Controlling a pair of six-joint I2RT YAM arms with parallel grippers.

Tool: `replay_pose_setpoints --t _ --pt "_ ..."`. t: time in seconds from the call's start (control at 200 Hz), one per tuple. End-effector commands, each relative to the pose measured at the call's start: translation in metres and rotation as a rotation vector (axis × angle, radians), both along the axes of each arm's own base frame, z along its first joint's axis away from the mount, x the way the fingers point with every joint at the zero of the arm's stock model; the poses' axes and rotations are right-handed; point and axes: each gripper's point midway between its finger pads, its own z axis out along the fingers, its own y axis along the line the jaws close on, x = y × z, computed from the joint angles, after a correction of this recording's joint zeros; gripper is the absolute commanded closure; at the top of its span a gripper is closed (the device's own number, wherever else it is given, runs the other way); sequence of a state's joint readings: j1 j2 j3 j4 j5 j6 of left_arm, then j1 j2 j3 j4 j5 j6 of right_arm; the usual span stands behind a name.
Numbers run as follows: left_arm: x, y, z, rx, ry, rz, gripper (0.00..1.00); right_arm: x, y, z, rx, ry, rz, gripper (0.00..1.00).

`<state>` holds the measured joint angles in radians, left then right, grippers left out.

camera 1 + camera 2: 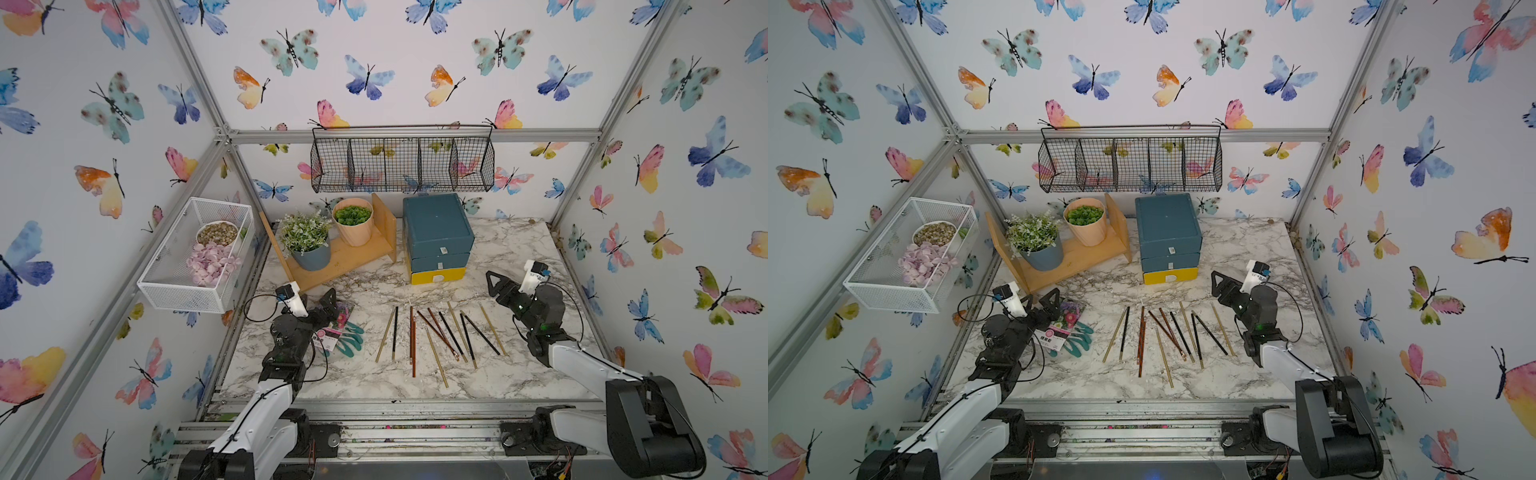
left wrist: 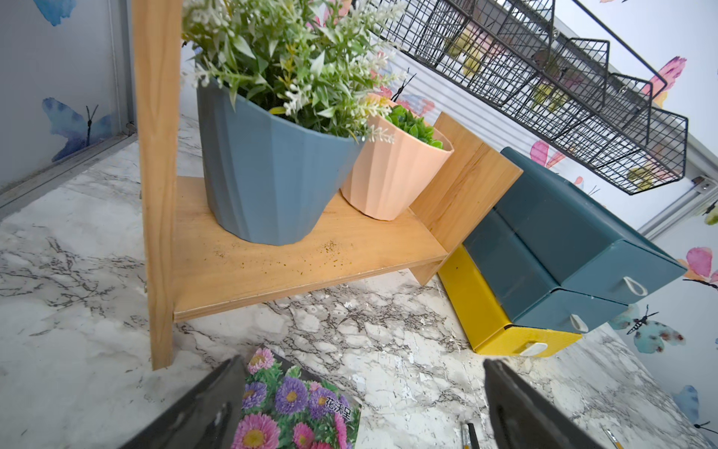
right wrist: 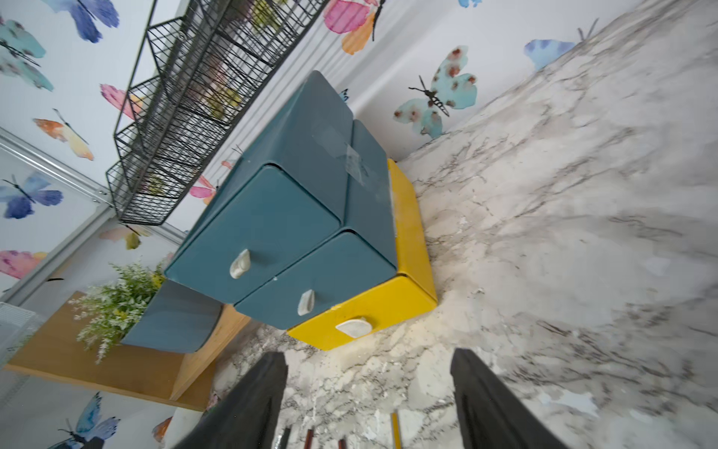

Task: Please place the pencils in the drawer according to their color
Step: Open the drawer in the storage box.

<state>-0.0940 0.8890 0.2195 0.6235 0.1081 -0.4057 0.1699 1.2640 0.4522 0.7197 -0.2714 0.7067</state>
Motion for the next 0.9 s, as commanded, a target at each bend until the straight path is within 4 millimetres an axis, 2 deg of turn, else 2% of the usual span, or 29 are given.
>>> replay_pose_setpoints --t 0.0,0.11,0.26,0.345,0.646,0.896 --pt "0.003 -0.011 0.014 -0.027 -0.017 -0.056 0.02 0.007 0.028 0.028 0.038 -0.080 0.087 0.29" --pt "0.003 -0.014 0.016 -0.030 -0.020 -0.070 0.02 0.018 0.052 0.036 0.056 -0.093 0.138 0.34" --pt "0.000 -0.017 0.022 -0.052 -0.035 -0.090 0.02 0.034 0.076 0.035 0.099 -0.056 0.162 0.43" --pt "-0.002 -0.017 0.024 -0.060 -0.037 -0.093 0.02 0.040 0.086 0.034 0.114 -0.039 0.162 0.45" --pt "0.000 -0.016 0.023 -0.065 -0.008 -0.080 0.02 0.055 0.112 0.025 0.166 0.029 0.156 0.51" --pt "0.001 -0.018 0.026 -0.055 -0.008 -0.095 0.02 0.064 0.123 0.029 0.201 0.023 0.180 0.52"
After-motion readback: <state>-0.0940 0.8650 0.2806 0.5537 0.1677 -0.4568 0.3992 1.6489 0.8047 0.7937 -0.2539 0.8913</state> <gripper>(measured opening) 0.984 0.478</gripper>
